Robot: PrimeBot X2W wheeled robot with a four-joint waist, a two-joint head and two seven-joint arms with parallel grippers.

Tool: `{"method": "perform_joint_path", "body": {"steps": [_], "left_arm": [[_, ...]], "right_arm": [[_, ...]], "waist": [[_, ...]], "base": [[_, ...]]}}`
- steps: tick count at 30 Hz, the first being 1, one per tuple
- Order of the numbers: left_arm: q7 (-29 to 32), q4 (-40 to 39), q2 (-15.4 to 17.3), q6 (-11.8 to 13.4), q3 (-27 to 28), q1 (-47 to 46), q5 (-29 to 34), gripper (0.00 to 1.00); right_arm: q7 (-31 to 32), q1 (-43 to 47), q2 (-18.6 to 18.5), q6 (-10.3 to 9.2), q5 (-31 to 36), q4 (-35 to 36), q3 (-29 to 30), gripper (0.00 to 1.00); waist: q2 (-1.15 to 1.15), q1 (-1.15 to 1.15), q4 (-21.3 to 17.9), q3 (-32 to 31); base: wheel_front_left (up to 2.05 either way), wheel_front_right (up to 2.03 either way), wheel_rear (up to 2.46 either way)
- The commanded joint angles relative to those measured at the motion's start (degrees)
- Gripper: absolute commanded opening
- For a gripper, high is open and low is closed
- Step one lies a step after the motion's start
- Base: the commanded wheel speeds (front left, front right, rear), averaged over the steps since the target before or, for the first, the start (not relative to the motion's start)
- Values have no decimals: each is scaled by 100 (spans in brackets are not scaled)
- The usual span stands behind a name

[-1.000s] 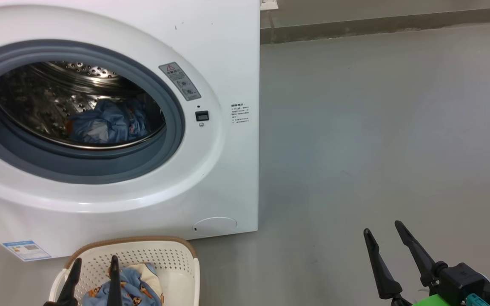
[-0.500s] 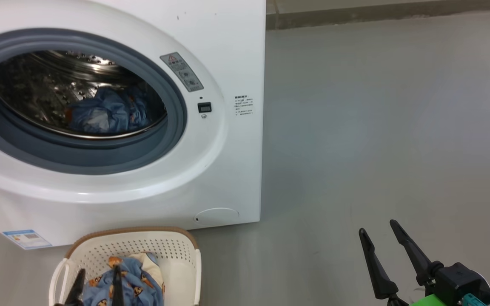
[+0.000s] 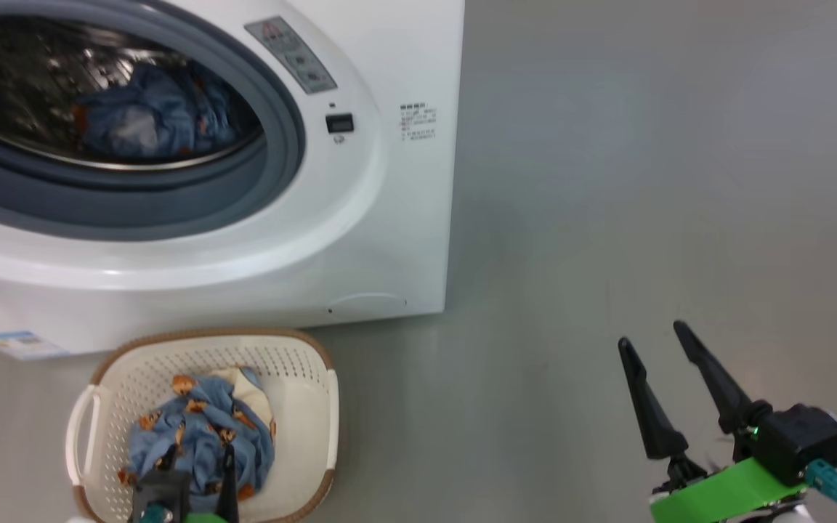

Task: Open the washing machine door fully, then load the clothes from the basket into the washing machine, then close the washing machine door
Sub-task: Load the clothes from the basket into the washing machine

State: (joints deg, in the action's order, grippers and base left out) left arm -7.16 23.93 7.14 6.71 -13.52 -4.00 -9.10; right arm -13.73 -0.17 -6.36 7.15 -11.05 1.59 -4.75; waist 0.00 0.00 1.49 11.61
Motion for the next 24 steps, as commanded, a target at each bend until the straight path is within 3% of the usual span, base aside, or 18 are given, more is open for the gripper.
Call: {"method": "perform_joint_path", "body": {"steps": [1, 9, 17, 18, 24], "left_arm": [[-57, 127, 87, -59, 156, -347, 42, 100], [11, 1579, 78, -258, 88, -1459, 8, 95], [130, 2952, 227, -362, 202, -2430, -133, 96], [138, 3097, 231, -382, 239, -2534, -184, 100], [-21, 3775, 292, -309, 378, -3118, -330, 100]], "right_arm": [[-71, -212, -92, 34, -91, 174, -141, 100], [-115, -730, -165, 34, -192, 243, -197, 100], [-125, -1257, -154, 34, -318, 352, -270, 100], [-125, -1307, -150, 34, -332, 369, -268, 100], [-126, -1548, -113, 34, -420, 452, -297, 100]], "waist": [[0, 0, -5, 564], [0, 0, -115, 1524], [0, 0, -379, 2370], [0, 0, -415, 2465], [0, 0, -631, 3026]], "base": [[0, 0, 0], [0, 0, 0], [0, 0, 0], [0, 0, 0], [0, 0, 0]]}}
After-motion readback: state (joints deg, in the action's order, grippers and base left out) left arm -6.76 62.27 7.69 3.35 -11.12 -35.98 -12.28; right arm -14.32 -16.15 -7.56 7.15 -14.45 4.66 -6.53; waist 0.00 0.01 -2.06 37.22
